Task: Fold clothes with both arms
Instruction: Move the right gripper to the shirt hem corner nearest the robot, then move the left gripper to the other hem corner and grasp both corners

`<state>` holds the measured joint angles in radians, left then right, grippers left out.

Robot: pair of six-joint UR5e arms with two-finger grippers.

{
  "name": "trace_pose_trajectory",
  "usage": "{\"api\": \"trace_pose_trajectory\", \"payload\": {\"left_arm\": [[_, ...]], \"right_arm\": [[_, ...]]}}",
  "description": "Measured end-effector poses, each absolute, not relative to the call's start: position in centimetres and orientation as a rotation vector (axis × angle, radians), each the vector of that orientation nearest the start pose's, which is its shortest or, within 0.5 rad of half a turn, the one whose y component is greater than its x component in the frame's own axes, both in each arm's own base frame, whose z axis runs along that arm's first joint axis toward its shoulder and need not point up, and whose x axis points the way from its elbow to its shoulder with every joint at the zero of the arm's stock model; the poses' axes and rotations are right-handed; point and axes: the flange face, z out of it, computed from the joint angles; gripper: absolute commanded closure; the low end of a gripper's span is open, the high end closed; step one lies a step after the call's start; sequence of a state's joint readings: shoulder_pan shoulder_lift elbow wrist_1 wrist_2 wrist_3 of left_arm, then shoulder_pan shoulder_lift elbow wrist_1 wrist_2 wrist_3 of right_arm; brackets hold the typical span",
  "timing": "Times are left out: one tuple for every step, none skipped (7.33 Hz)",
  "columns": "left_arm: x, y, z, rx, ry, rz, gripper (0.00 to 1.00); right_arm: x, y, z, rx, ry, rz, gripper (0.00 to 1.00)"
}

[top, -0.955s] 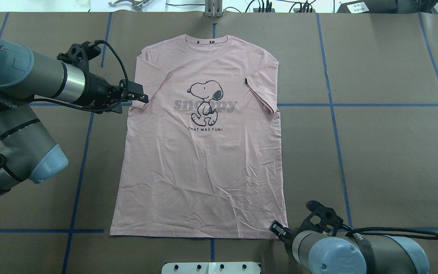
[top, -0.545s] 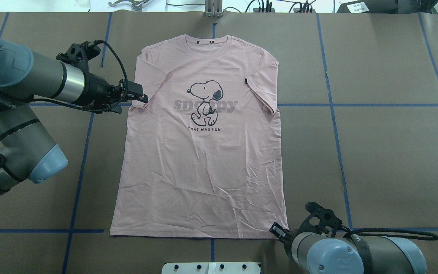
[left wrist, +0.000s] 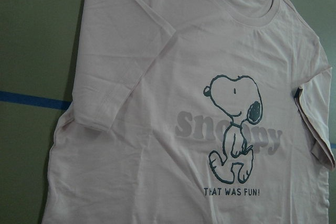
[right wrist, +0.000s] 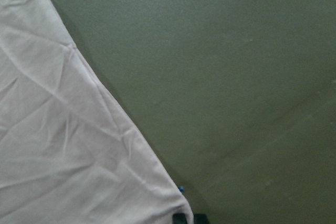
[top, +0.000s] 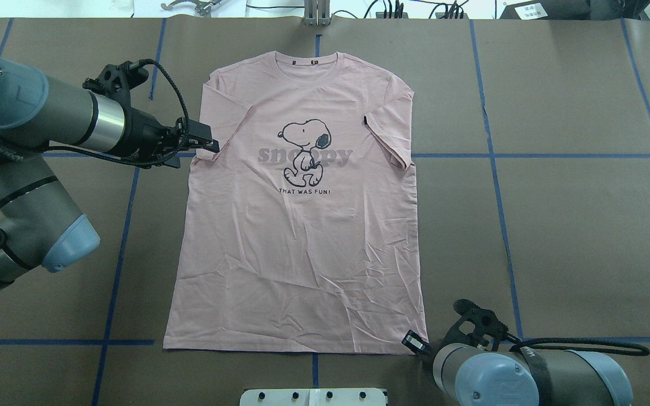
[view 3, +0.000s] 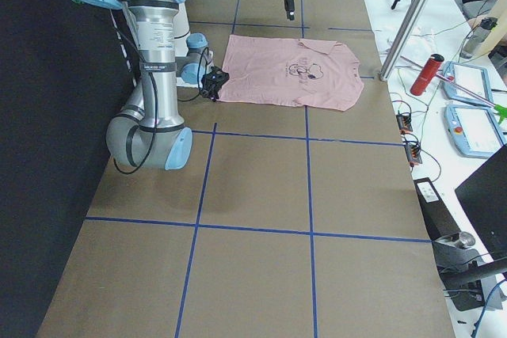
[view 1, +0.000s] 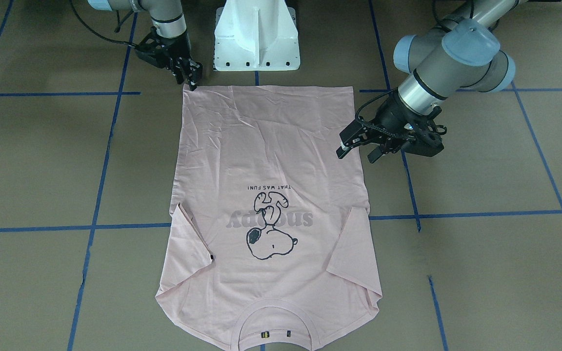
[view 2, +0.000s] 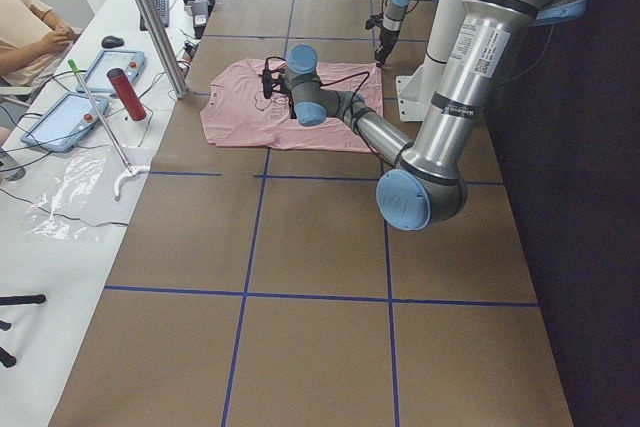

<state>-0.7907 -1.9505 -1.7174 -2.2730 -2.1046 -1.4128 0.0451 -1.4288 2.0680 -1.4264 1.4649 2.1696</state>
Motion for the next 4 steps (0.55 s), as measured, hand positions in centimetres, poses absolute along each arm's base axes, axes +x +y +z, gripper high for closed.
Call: {"api": "trace_pose_trajectory", "payload": {"left_arm": [[37.1, -49.2, 29.5, 0.13, 1.274, -0.22, 0.01], [37.1, -49.0, 29.1, 0.11, 1.283, -0.246, 0.01], [37.5, -48.0, 28.2, 0.071, 1.303, -0.278, 0.02], [38.9, -45.2, 27.5, 0.025, 1.319, -0.291, 0.02]], "right_arm": [[-50.7, -16.9, 34.7, -0.119, -0.8, 0.654, 1.0], [-50.2, -17.4, 34.2, -0.118, -0.811, 0.66, 1.0], [-49.6, -17.7, 33.5, -0.12, -0.828, 0.665, 1.0], [-48.8, -17.9, 32.6, -0.124, -0.85, 0.668, 1.0]]}}
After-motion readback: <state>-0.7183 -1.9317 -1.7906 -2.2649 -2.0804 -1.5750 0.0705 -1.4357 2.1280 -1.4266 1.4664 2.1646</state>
